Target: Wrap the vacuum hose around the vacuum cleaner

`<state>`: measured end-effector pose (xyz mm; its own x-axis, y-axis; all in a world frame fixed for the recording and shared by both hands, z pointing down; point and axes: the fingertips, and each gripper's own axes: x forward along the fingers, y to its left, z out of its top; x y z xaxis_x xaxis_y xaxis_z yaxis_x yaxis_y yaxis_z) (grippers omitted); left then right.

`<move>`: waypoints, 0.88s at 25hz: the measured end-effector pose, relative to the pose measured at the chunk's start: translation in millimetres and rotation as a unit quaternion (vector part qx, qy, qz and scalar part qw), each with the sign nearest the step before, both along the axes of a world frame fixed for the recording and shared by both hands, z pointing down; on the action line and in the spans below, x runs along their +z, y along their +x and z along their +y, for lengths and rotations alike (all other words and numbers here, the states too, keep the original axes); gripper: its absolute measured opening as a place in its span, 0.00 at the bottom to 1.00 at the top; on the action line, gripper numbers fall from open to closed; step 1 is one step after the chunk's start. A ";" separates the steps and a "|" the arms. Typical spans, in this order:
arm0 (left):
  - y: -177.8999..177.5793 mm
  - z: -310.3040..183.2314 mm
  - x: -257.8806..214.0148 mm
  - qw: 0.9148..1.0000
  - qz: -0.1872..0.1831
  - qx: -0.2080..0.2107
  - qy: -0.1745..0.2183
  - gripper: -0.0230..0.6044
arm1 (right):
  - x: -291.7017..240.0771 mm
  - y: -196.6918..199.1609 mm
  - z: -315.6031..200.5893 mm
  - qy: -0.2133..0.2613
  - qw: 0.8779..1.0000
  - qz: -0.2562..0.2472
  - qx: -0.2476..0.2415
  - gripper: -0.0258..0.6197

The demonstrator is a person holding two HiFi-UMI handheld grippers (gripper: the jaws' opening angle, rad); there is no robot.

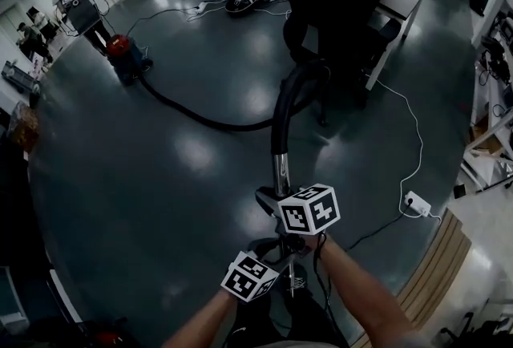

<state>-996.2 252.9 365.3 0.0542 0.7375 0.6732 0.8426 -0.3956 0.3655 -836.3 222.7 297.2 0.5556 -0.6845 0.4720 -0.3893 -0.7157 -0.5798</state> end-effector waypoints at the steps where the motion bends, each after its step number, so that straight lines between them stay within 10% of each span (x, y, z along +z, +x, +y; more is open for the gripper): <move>1: 2.8 -4.9 -5.5 1.000 0.011 0.001 -0.003 0.33 | -3.8 2.4 -3.7 0.001 1.000 -0.001 0.000 0.11; 14: 97.6 -110.7 -68.0 0.994 0.102 -0.031 -0.002 0.35 | -13.0 51.2 -50.6 -0.095 0.995 0.009 0.006 0.11; 22: 177.5 -172.4 -145.0 0.976 0.217 -0.022 -0.014 0.35 | -26.6 66.2 -110.3 -0.178 0.982 0.042 -0.048 0.11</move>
